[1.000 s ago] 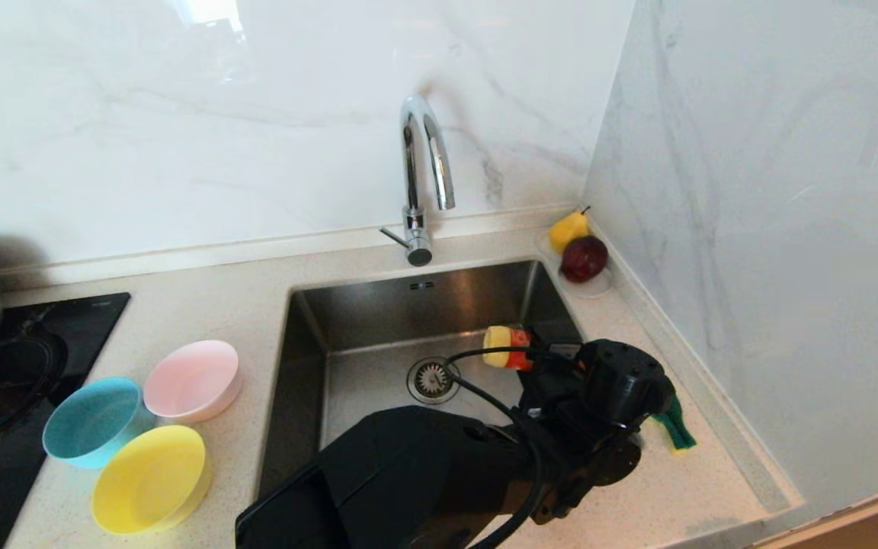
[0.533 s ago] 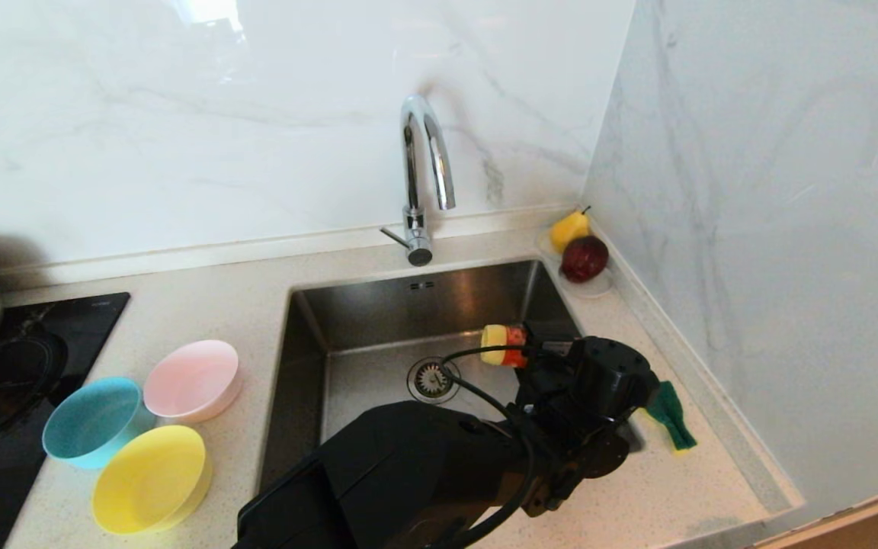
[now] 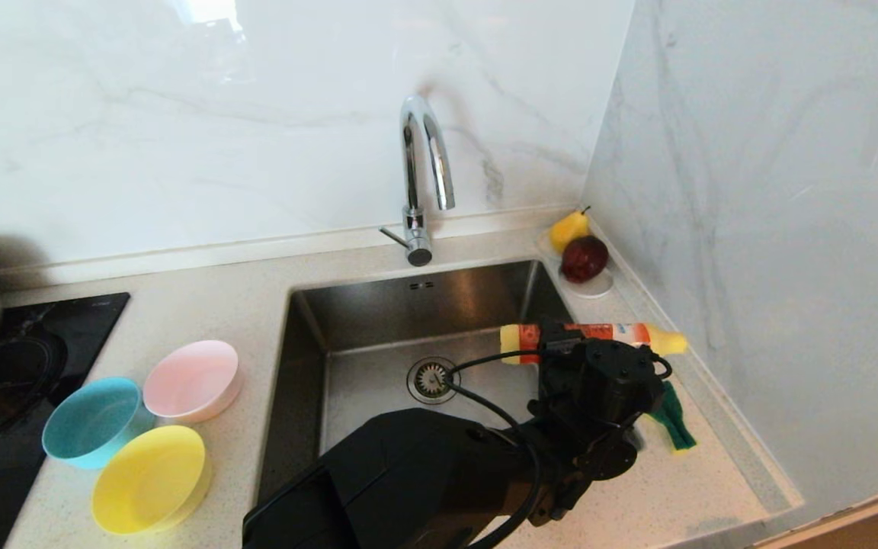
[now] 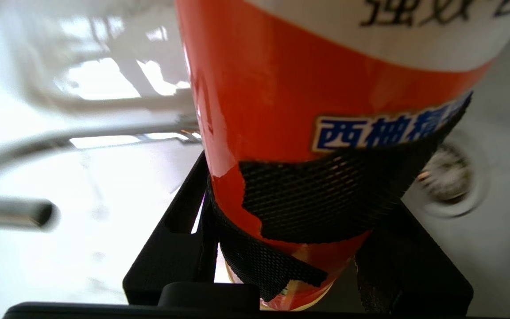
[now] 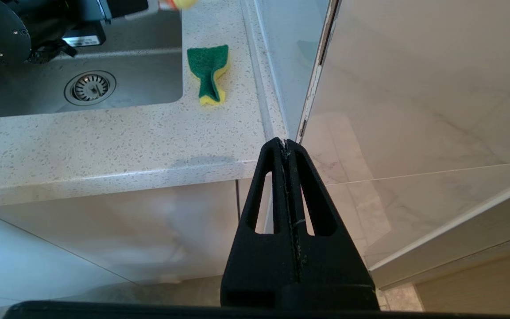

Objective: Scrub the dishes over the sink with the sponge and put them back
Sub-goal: Place the dish soap on the table

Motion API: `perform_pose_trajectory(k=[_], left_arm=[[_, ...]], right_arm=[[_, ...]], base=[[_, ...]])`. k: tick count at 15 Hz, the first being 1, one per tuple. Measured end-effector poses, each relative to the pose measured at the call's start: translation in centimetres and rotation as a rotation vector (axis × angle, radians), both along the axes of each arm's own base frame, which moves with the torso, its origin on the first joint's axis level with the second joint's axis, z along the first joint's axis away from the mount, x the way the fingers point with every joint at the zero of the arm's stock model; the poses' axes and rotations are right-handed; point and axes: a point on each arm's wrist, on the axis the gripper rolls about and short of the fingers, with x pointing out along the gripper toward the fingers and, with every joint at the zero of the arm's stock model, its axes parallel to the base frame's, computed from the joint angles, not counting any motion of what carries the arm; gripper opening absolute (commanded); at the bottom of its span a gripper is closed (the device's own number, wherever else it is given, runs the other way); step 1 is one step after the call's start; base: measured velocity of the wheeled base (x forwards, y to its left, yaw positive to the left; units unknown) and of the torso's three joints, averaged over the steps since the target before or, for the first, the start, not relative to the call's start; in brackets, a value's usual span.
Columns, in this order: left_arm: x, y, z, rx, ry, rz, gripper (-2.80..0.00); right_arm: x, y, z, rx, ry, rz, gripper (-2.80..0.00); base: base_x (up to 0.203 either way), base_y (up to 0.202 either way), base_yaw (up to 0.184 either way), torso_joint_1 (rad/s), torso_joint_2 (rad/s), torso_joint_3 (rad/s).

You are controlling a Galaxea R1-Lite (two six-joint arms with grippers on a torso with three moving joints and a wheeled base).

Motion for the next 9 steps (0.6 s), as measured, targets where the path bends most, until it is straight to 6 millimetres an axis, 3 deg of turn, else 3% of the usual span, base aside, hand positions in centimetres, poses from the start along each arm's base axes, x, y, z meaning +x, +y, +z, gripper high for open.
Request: perform_pose_trajectory(k=[4, 9], left_arm=[[-0.4, 0.1, 1.9, -0.192, -0.03, 0.006, -2.8], [-0.9, 1.1, 7.3, -0.513, -0.097, -0.01, -2.8]], right_arm=[[0.0, 0.0, 0.0, 0.0, 0.0, 0.0, -2.8], [0.0, 0.0, 0.0, 0.0, 0.0, 0.0, -2.8]], base=[[0.0, 0.0, 0.0, 0.0, 0.0, 0.0], [0.0, 0.0, 0.0, 0.0, 0.0, 0.0]])
